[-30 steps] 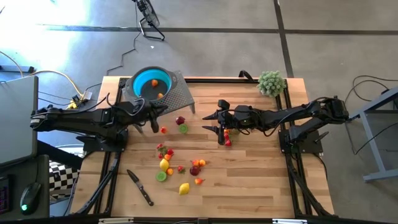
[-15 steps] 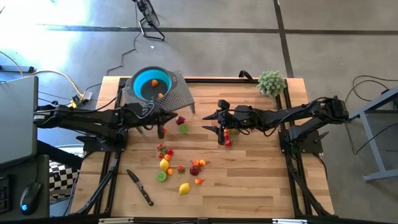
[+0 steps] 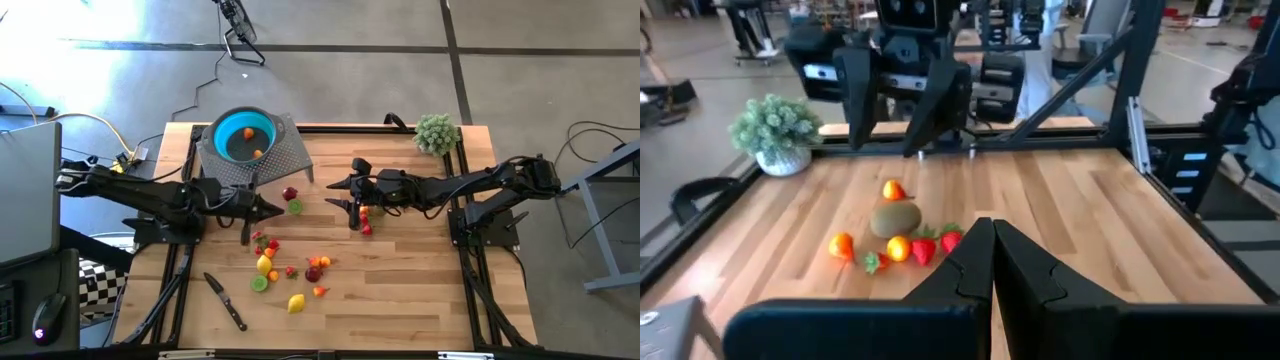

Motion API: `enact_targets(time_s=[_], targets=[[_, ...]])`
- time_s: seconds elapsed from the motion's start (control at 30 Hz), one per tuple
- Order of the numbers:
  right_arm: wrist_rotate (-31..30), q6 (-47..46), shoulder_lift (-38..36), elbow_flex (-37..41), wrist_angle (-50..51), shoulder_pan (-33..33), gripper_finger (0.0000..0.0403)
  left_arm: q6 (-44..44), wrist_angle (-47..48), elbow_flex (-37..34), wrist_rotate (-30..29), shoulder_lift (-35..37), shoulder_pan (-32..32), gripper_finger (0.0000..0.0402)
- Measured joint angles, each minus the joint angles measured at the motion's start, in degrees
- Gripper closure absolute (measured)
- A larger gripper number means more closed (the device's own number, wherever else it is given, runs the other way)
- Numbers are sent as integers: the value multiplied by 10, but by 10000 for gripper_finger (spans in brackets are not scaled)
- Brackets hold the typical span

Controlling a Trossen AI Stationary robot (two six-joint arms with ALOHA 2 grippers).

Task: Pick & Place Fruit
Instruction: Put the red strawberry into the blue strainer bowl on the shelf

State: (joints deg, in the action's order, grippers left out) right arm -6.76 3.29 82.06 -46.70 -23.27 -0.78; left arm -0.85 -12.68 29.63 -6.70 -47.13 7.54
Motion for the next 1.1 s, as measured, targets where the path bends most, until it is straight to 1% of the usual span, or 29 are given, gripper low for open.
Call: enact_targets(time_s=[0.13, 0.23, 0.33, 0.4, 0.5, 0.6, 0.7, 0.83, 1.1], targets=[[-10, -1, 0, 0, 0, 0, 251, -23, 48, 0, -14, 45, 4, 398], [-7, -5, 0, 0, 4, 0, 251, -24, 100, 0, -38, 88, 4, 398], [-6, -8, 0, 0, 32, 0, 251, -24, 145, 0, -48, 119, 4, 398], [-12, -38, 0, 0, 63, 0, 251, -22, 151, -8, -48, 132, 4, 398], [-37, -108, 0, 0, 123, -9, 251, -11, 153, -22, -48, 138, 4, 398], [-36, -165, 0, 0, 194, -23, 251, -4, 155, -27, -49, 136, 4, 398], [-33, -201, 0, 0, 257, -34, 251, -4, 153, -27, -50, 131, 4, 398], [-33, -216, 0, 0, 319, -43, 251, -4, 153, -28, -50, 132, 4, 398], [-35, -211, 0, 0, 356, -50, 251, -1, 154, -28, -50, 131, 4, 398]])
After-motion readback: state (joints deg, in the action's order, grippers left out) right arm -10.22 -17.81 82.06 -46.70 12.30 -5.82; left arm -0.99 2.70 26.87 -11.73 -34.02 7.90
